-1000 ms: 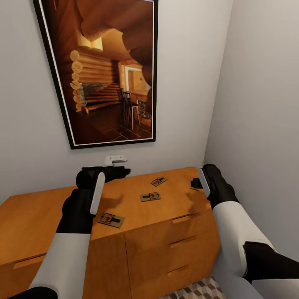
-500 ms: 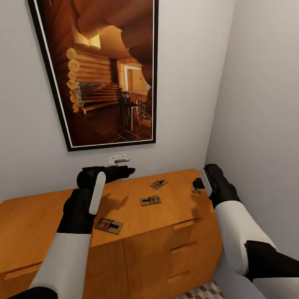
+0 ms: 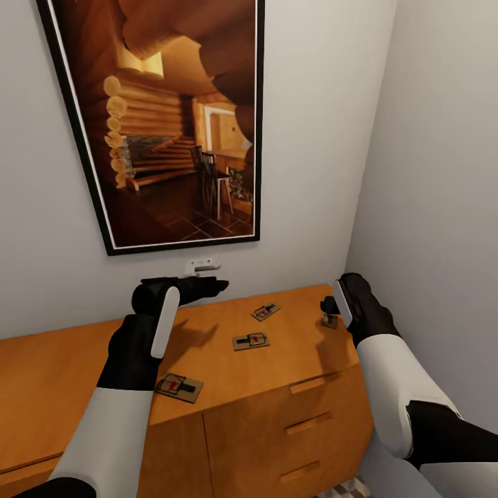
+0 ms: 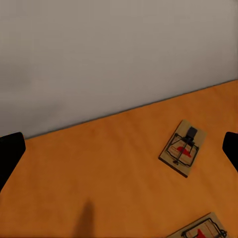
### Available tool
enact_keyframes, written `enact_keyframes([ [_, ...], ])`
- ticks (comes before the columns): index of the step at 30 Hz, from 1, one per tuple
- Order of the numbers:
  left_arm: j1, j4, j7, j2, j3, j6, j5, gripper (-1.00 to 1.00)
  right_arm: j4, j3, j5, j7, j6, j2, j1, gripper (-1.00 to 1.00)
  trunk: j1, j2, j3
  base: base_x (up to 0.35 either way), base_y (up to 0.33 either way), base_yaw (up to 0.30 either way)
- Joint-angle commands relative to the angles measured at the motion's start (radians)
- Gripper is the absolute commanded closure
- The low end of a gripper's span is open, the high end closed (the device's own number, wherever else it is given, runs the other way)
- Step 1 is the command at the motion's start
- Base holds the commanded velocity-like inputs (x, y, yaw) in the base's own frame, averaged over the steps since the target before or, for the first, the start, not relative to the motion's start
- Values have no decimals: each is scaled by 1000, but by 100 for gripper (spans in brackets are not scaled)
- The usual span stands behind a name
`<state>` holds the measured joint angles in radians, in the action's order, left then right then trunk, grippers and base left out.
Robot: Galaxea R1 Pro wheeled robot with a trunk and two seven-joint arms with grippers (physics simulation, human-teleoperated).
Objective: Take the four mousetraps from the cabinet in the bathroom and place them on the bathroom floor. Make sure all four end up on the same floor surface, and ensure that at least two of them are either under or directly next to the same bathroom sink.
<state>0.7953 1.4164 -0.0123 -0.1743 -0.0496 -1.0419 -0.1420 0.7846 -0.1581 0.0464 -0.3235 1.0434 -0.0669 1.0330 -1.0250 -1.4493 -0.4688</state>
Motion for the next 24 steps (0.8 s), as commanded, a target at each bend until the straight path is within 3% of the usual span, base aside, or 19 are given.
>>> enact_keyframes([
  [1, 1, 0, -1, 0, 0, -4, -4, -100, 1, -4, 4, 1, 4, -1, 1, -100, 0, -1, -1, 14, 0, 0],
  [24, 1, -5, -3, 0, -2, -4, 7, -100, -14, -3, -57, 2, 4, -7, 34, -100, 0, -1, -1, 3, 0, 0],
])
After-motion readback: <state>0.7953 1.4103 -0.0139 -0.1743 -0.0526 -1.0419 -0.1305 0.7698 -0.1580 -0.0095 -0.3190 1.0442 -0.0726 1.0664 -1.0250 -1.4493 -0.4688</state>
